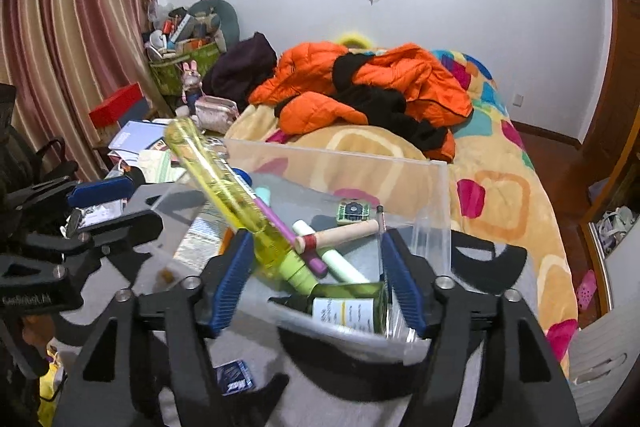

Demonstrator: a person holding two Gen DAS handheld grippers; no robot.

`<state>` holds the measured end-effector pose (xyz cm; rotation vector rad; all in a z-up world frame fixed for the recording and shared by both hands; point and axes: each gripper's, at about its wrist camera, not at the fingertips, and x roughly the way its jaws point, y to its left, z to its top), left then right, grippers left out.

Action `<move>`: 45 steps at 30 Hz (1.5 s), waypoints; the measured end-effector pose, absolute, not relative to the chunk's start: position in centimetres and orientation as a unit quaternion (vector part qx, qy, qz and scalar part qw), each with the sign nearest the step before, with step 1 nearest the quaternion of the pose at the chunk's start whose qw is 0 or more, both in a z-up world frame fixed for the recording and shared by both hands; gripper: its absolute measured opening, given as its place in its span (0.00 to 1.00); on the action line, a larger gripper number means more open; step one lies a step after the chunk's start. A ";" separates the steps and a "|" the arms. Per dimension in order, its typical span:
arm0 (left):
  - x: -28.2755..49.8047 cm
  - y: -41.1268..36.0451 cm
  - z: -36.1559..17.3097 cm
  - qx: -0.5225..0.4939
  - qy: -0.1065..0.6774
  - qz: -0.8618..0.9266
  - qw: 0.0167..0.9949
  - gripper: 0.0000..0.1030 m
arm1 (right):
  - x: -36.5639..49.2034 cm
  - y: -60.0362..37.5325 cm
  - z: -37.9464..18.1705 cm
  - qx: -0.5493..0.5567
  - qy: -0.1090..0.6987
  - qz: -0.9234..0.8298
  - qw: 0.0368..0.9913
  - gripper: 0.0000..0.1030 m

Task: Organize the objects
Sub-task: 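Move the right gripper to the blue Max card box while the left moves to the brown bead, then grasp the blue card box with the right gripper while the left grasps the brown bead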

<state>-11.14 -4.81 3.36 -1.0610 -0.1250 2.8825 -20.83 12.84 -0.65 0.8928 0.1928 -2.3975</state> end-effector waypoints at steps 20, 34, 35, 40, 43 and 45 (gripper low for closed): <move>-6.9 -7.9 -2.4 -0.397 -0.053 0.916 0.006 0.61 | -13.6 13.3 -5.5 0.382 0.086 -0.862 0.322 0.75; -9.7 -8.7 -7.1 -0.448 -0.083 0.890 -0.006 0.37 | -13.2 9.7 -9.7 0.427 0.145 -0.820 0.352 0.75; -9.9 -8.6 -7.0 -0.446 -0.082 0.891 -0.007 0.37 | -13.3 9.5 -9.9 0.429 0.150 -0.819 0.350 0.75; -10.4 -8.4 -6.8 -0.439 -0.086 0.895 -0.006 0.29 | -13.1 8.9 -10.6 0.426 0.169 -0.818 0.347 0.73; -10.6 -8.3 -6.9 -0.439 -0.088 0.894 -0.001 0.19 | -12.7 8.7 -10.8 0.415 0.182 -0.824 0.340 0.62; -10.7 -8.1 -7.0 -0.438 -0.083 0.895 -0.002 0.16 | -12.7 8.8 -10.7 0.412 0.182 -0.825 0.340 0.53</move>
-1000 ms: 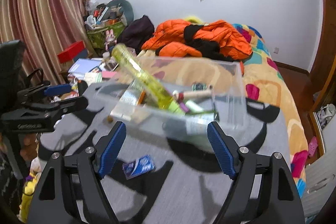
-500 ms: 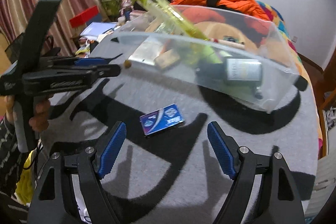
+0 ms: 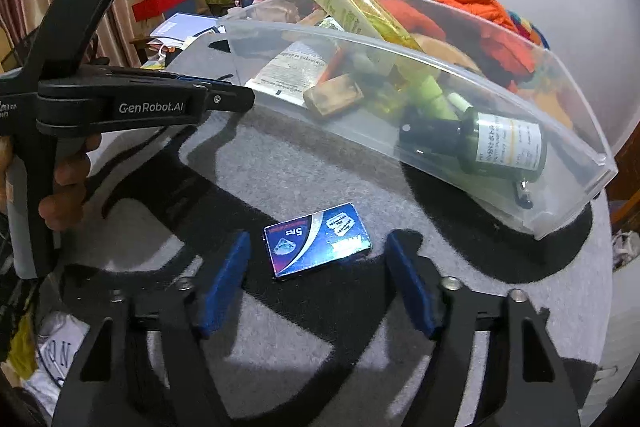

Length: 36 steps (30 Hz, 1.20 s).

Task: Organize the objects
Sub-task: 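Grasp the blue card box with the right gripper while the left grasps the brown bead, then carry the card box and bead over the box and open both grippers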

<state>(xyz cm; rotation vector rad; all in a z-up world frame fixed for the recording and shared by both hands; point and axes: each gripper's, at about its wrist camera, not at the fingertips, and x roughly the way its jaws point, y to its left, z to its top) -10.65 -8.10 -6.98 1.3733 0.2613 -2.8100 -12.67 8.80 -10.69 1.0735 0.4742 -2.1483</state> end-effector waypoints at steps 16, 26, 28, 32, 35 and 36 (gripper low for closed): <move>-7.6 -6.3 -4.7 0.408 0.064 -0.911 -0.008 0.12 | -13.6 11.2 -7.7 0.389 0.123 -0.851 0.331 0.47; -6.5 -4.6 0.1 0.348 0.045 -0.936 -0.016 0.12 | -15.0 13.1 -3.3 0.339 0.091 -0.883 0.310 0.47; -6.4 -4.3 1.1 0.336 0.042 -0.941 -0.016 0.12 | -15.3 13.5 -2.4 0.328 0.091 -0.889 0.306 0.47; -6.7 -3.9 2.6 0.316 0.036 -0.948 -0.013 0.12 | -16.1 14.0 -1.0 0.309 0.089 -0.899 0.296 0.47; -7.3 -3.7 3.3 0.306 0.035 -0.951 -0.009 0.12 | -17.0 14.4 -0.1 0.299 0.085 -0.905 0.290 0.47; -7.6 -3.8 3.5 0.306 0.037 -0.951 -0.009 0.12 | -17.4 14.5 0.1 0.297 0.083 -0.907 0.288 0.47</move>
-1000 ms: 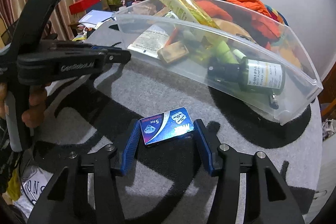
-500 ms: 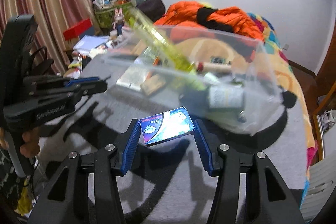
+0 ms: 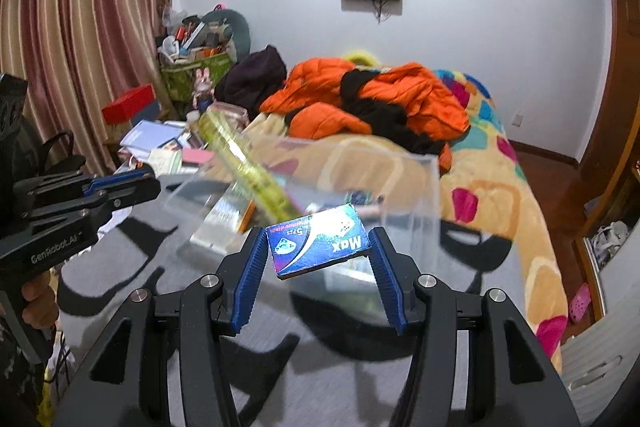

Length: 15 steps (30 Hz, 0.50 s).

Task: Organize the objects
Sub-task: 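Carry the card box and bead over the box and open both grippers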

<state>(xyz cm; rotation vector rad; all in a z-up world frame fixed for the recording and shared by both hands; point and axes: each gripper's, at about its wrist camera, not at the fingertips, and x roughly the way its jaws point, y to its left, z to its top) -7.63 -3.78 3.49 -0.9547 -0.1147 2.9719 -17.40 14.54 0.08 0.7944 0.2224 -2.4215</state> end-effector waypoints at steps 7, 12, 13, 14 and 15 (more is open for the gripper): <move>-10.2 -3.4 3.0 -0.313 -0.039 0.949 0.009 0.12 | -20.4 14.4 -0.3 0.308 0.076 -0.909 0.270 0.47; -12.2 -3.3 1.4 -0.338 -0.046 0.940 0.016 0.12 | -22.4 13.5 -1.9 0.332 0.078 -0.902 0.264 0.47; -12.5 -3.3 1.0 -0.344 -0.048 0.938 0.017 0.12 | -22.7 13.3 -2.2 0.337 0.079 -0.900 0.265 0.47; -13.0 -3.3 0.6 -0.351 -0.050 0.935 0.020 0.12 | -23.0 13.2 -2.5 0.341 0.079 -0.898 0.265 0.47; -13.2 -3.2 0.3 -0.354 -0.051 0.933 0.022 0.12 | -23.1 13.0 -2.7 0.344 0.079 -0.897 0.266 0.47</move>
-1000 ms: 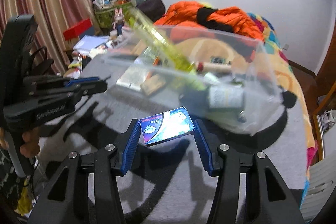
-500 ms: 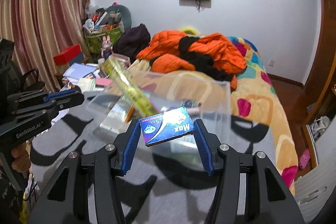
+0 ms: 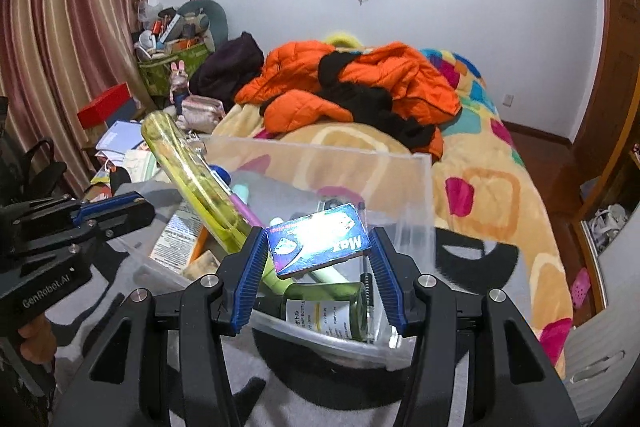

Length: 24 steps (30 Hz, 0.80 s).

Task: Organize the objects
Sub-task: 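Carry the card box and bead over the box and open both grippers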

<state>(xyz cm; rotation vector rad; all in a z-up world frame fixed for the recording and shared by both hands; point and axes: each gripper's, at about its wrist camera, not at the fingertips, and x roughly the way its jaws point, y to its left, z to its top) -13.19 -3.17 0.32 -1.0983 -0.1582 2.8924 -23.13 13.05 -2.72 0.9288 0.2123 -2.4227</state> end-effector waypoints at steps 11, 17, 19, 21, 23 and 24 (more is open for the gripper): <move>-15.0 -2.8 -2.1 -0.385 -0.065 0.920 0.034 0.12 | -24.5 11.6 -4.9 0.369 0.080 -0.884 0.274 0.47; -14.9 -2.4 -1.9 -0.386 -0.064 0.919 0.043 0.12 | -24.3 11.3 -4.9 0.376 0.089 -0.880 0.276 0.51; -14.7 -2.4 -1.7 -0.386 -0.067 0.919 0.047 0.12 | -24.1 11.5 -4.8 0.375 0.083 -0.880 0.279 0.54; -14.3 -2.3 -1.4 -0.383 -0.069 0.920 0.047 0.14 | -23.7 11.7 -4.4 0.372 0.079 -0.881 0.281 0.55; -13.8 -2.4 -1.1 -0.380 -0.071 0.921 0.047 0.24 | -23.1 12.1 -4.0 0.367 0.075 -0.883 0.283 0.55; -13.4 -2.5 -0.9 -0.378 -0.075 0.922 0.049 0.26 | -22.8 12.2 -3.7 0.366 0.073 -0.883 0.284 0.57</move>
